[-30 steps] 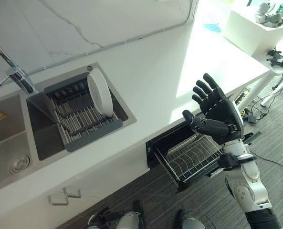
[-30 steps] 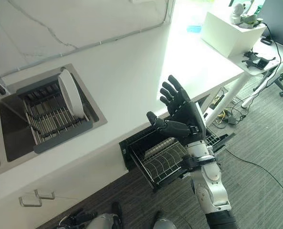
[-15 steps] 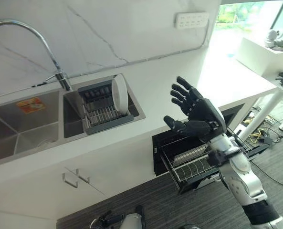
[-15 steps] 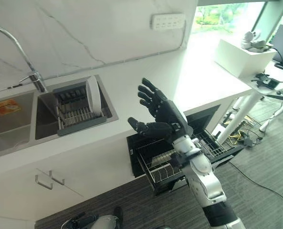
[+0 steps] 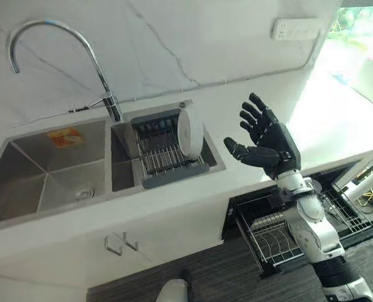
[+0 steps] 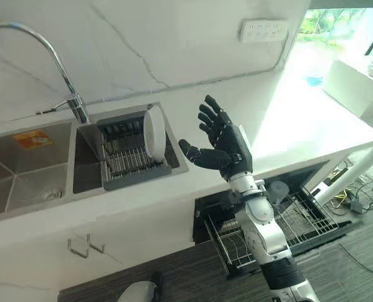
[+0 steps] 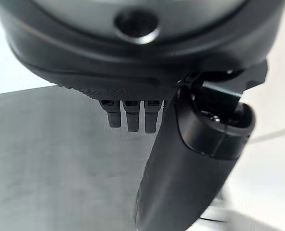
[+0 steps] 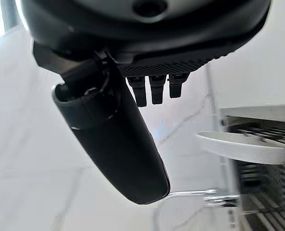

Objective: Place the dishes in the dishwasher.

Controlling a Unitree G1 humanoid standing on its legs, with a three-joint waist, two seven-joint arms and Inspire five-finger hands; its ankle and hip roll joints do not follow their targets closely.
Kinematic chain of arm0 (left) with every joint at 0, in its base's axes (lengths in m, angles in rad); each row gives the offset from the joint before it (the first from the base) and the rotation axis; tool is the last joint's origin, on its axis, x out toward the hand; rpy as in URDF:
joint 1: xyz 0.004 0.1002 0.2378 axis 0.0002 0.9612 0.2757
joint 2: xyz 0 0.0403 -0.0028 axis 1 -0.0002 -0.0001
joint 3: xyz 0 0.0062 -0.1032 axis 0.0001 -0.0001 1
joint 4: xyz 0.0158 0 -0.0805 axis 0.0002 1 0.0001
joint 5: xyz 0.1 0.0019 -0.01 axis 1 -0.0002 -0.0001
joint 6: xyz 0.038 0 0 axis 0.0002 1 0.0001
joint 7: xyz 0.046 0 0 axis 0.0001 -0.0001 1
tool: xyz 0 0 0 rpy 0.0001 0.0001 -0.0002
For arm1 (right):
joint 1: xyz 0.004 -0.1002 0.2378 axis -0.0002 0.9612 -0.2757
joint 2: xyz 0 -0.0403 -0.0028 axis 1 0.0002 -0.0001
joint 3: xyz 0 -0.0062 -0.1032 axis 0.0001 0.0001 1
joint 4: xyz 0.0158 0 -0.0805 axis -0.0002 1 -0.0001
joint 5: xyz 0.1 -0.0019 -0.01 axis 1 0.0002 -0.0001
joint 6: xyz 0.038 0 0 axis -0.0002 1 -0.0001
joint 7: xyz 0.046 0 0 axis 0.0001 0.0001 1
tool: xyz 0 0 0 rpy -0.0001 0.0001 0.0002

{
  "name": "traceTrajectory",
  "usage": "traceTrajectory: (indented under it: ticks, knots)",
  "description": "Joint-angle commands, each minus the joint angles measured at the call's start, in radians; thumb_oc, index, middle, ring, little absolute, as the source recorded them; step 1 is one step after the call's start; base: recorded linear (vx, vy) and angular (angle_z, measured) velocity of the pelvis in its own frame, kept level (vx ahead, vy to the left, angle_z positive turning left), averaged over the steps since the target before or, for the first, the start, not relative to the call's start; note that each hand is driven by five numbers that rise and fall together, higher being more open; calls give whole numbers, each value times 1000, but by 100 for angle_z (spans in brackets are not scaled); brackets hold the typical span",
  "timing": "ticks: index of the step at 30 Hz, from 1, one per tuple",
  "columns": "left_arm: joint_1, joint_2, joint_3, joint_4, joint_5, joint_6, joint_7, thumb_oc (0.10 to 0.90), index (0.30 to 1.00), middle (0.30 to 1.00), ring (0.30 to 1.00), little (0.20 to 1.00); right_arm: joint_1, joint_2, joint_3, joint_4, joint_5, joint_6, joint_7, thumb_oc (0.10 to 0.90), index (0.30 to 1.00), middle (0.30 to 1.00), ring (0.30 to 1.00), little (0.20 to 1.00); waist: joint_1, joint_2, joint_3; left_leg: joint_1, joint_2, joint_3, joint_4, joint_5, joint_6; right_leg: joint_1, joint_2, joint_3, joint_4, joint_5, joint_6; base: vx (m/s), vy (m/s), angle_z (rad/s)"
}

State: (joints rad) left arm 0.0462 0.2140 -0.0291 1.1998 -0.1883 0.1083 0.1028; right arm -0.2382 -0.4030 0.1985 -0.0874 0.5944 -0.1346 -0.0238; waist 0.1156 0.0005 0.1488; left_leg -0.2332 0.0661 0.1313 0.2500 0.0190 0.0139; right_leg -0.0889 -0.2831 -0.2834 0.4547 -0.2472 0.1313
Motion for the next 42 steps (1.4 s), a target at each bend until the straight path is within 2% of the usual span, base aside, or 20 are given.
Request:
traceTrajectory:
  ticks: [1,4,12,17,22,23,30,36,38,42]
  knots:
    - [3,26,21,41,-39,-9,18,800,900,900,900,900,-124,3,-67,-88,13,-136,45,800,900,900,900,900,-22,13,15,77,7,14,50,-180,-28,43,70,-83,-155,117,15,17,-68,-57]
    - [10,26,20,60,-49,-20,-6,800,900,900,900,900,-134,-9,-67,-59,36,-143,28,800,900,900,900,900,-18,-1,2,71,16,25,50,-181,-37,23,53,-90,-155,119,23,57,-127,-17]
    - [25,8,14,85,-25,-35,-5,800,900,900,900,900,-139,-21,-72,-80,7,-110,-25,800,900,900,900,900,-13,-3,-23,29,55,51,50,-153,-73,41,59,-110,-155,67,8,38,-37,7]
    - [46,3,24,87,-14,-36,-13,800,900,900,900,900,-124,-41,-84,-62,18,-129,-25,800,900,900,900,900,-7,-6,-30,29,58,48,50,-153,-77,51,59,-123,-155,61,5,25,-19,9]
    - [57,0,21,92,-3,-40,-22,800,900,900,900,900,-127,-41,-90,-45,33,-112,-1,800,900,900,900,900,4,-6,-34,28,54,29,50,-152,-79,62,63,-126,-155,53,1,59,-13,11]
    - [59,2,19,93,-4,-35,-19,800,900,900,900,900,-142,-38,-83,-32,40,-92,10,800,900,900,900,900,11,-5,-36,25,51,19,50,-150,-80,65,64,-130,-155,50,0,95,-12,4]
    - [70,13,18,112,0,-39,-20,800,900,900,900,900,-208,-20,-38,31,50,-52,-10,800,900,900,900,900,38,-1,-38,14,42,-9,50,-141,-84,70,65,-140,-155,43,-3,64,0,10]
    - [73,19,10,110,13,-58,-39,800,900,900,900,900,-252,-5,-16,93,59,-43,-26,800,900,900,900,900,57,1,-39,3,34,-27,50,-137,-83,77,66,-147,-155,37,-6,34,11,10]
    - [77,18,5,103,2,-57,-38,800,900,900,900,900,-269,7,-8,133,40,-67,-29,800,900,900,900,900,72,3,-38,-4,26,-39,50,-134,-80,87,63,-157,-155,34,-5,47,27,21]
    - [81,25,15,102,-4,-54,-45,800,900,900,900,900,-286,26,3,182,27,-76,-65,800,900,900,900,900,88,9,-43,-10,14,-51,50,-131,-75,97,57,-168,-155,32,-3,27,24,16]
